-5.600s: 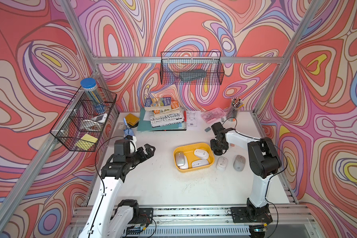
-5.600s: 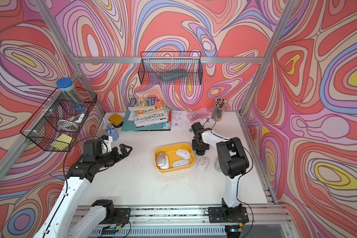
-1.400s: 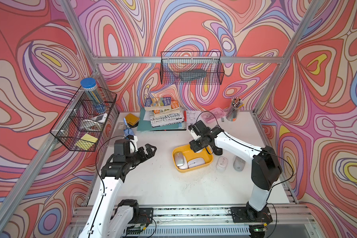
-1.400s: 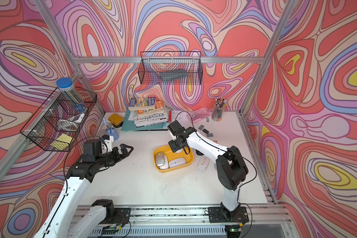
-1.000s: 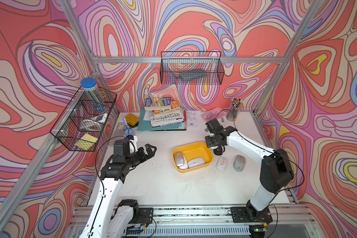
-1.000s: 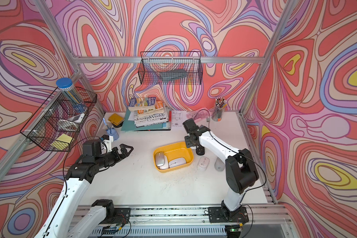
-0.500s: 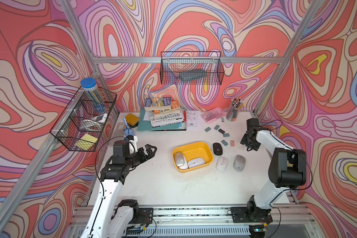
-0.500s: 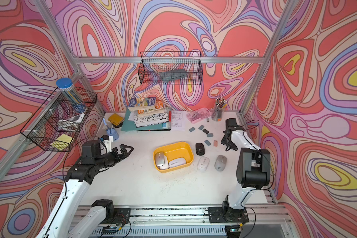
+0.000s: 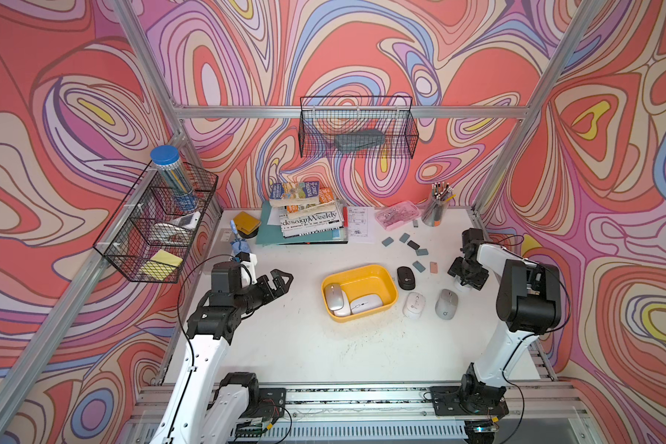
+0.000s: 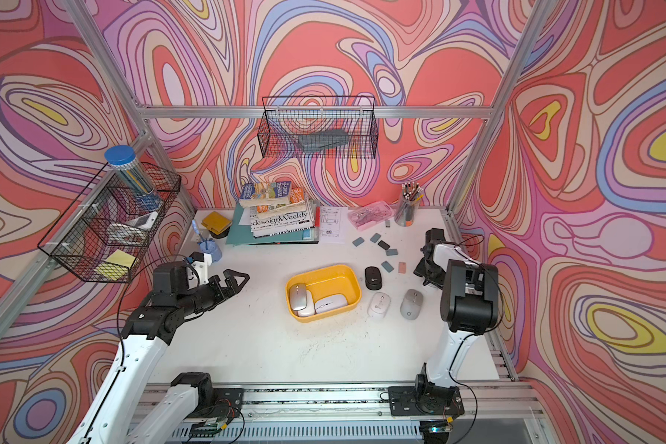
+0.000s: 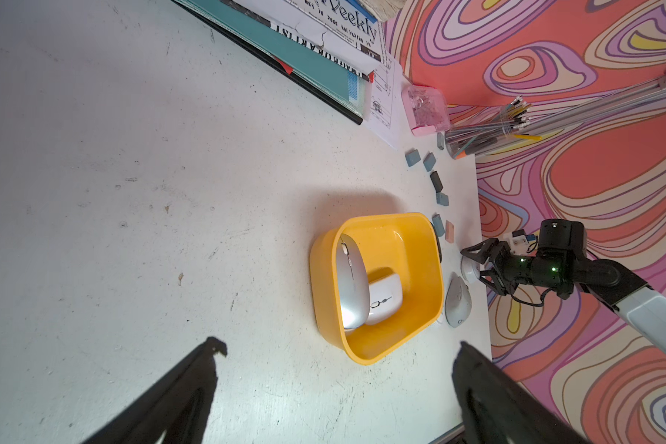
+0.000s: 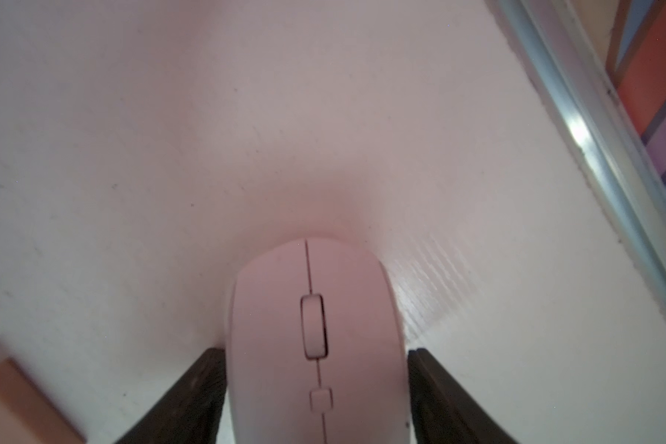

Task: Take out the mouse from the storage box
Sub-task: Place the mouse at the center of the board, then pick up the mouse from the storage box.

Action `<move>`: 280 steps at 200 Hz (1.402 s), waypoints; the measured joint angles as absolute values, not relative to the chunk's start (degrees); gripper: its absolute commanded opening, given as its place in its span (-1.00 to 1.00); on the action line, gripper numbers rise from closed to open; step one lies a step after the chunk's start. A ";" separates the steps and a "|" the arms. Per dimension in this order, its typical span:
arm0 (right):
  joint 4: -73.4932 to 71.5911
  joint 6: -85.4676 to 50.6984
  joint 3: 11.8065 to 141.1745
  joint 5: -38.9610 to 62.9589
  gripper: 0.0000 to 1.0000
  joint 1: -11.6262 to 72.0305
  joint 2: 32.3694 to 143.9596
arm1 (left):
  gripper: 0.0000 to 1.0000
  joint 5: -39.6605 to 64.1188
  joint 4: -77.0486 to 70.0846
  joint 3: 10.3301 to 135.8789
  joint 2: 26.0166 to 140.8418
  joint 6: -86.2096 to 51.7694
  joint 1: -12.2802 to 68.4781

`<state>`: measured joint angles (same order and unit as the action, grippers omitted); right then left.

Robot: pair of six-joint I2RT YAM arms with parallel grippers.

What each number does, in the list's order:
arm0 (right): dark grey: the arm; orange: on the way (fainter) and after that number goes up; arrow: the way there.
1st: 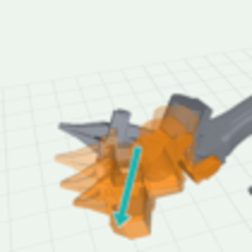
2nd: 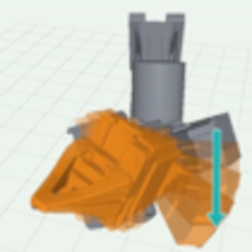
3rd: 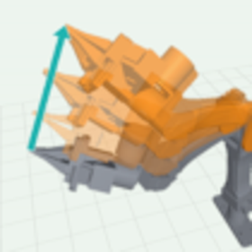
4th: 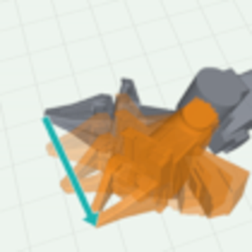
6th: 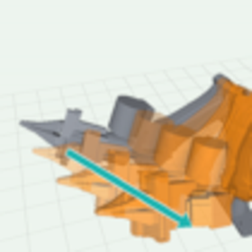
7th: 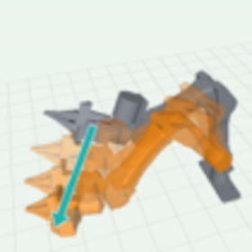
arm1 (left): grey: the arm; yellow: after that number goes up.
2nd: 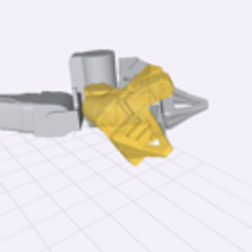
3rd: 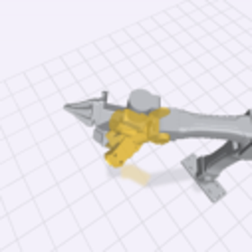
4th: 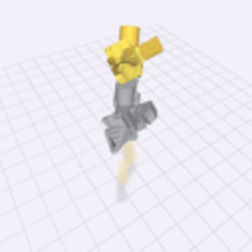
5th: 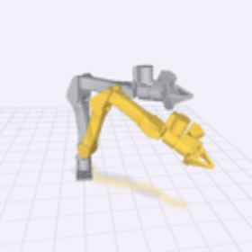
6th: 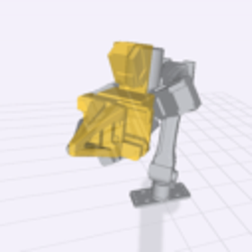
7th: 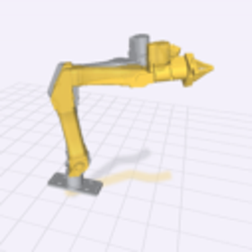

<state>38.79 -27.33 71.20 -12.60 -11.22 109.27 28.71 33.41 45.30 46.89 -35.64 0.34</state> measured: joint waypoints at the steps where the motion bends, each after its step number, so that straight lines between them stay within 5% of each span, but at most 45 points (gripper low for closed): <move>1: 38.76 -27.35 71.20 -12.58 0.60 -11.22 109.27 | 0.98 28.75 33.41 45.30 46.89 -35.64 0.34; 57: 42.11 -26.96 69.06 -15.49 0.62 -6.37 98.94 | 0.98 29.23 33.34 45.30 47.31 -35.64 0.34; 106: 44.40 -29.32 75.46 -16.49 0.56 22.06 87.66 | 0.98 29.21 33.34 45.28 47.53 -35.64 0.34; 157: 43.05 -32.71 80.03 -10.81 0.53 41.54 100.84 | 0.98 29.21 33.34 45.25 47.55 -35.62 0.34; 196: 41.58 -33.65 84.03 -7.42 0.53 46.00 110.59 | 0.98 29.21 33.36 45.25 47.64 -35.59 0.34; 280: 40.77 -33.47 88.86 -3.11 0.53 47.27 112.51 | 0.98 29.43 33.34 45.25 47.79 -35.59 0.34</move>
